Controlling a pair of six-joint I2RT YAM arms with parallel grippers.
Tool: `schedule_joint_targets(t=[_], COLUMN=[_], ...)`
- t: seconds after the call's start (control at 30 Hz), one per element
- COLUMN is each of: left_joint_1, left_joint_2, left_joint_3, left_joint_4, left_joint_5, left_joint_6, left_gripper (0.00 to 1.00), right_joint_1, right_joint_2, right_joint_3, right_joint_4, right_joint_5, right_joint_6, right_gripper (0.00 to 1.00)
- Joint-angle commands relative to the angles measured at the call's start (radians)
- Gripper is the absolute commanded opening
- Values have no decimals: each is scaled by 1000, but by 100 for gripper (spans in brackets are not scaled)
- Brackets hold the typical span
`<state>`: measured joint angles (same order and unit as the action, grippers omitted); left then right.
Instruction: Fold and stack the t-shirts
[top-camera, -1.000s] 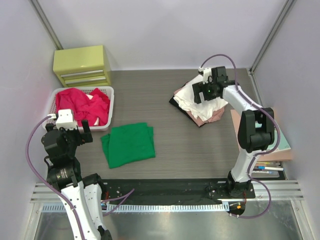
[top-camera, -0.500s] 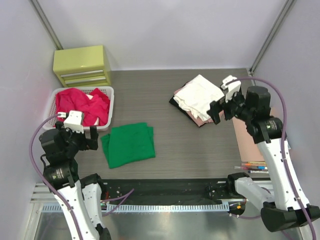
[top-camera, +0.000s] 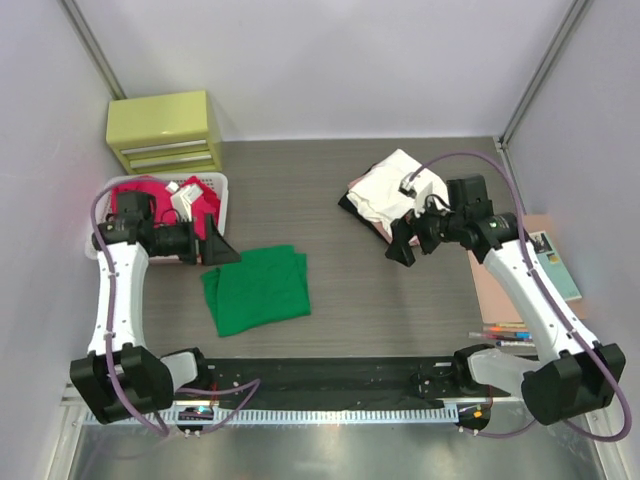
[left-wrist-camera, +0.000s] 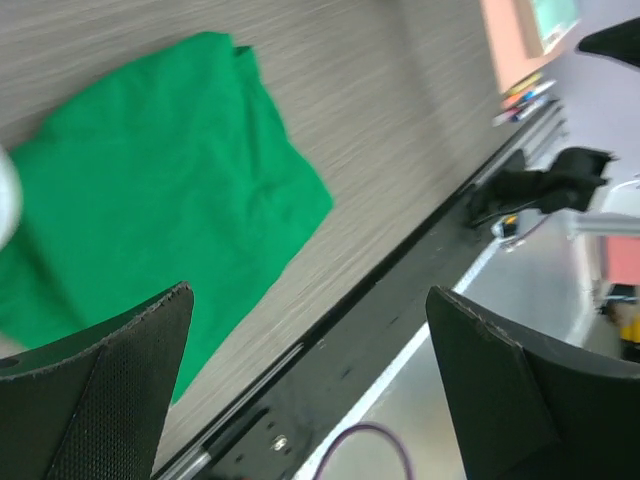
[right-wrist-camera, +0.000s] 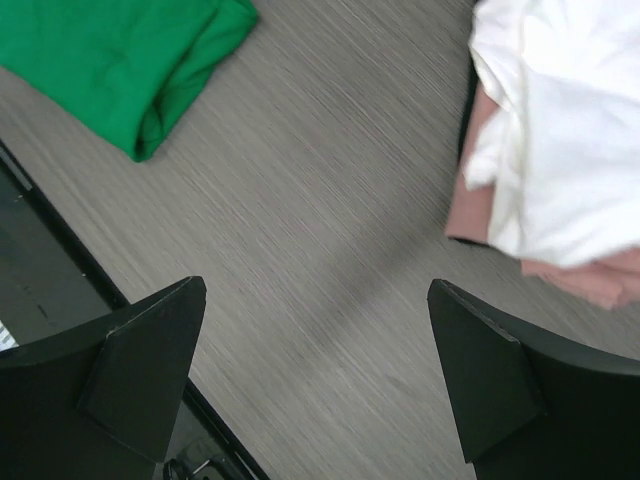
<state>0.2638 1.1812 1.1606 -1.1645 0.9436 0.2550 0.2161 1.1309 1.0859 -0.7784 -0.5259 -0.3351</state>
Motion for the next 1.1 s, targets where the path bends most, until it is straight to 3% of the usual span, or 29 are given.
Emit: schedule_joint_targets(t=[0.0, 0.17, 0.4, 0.6, 0.7, 0.87, 1.07], left_joint_1=[-81, -121, -123, -124, -123, -124, -124], left_joint_2=[-61, -123, -344, -400, -414, -462, -558], left_joint_3=[-105, -122, -182, -216, -231, -242, -286], left_joint_4=[211, 246, 394, 403, 422, 483, 460], left_joint_5=[106, 23, -181, -367, -376, -439, -477], left_joint_6=[-239, -289, -375, -290, -280, -274, -260], left_gripper=[100, 100, 100, 100, 100, 100, 100], right_joint_1=[84, 245, 336, 407, 413, 405, 227], right_joint_2=[61, 158, 197, 302, 329, 282, 276], right_joint_3=[57, 25, 5, 60, 55, 48, 123], right_joint_4=[94, 174, 228, 211, 209, 261, 315], right_joint_5=[-91, -2, 112, 119, 155, 358, 343], right_joint_6=[34, 76, 18, 34, 19, -12, -31], right_gripper=[100, 100, 100, 100, 100, 100, 100])
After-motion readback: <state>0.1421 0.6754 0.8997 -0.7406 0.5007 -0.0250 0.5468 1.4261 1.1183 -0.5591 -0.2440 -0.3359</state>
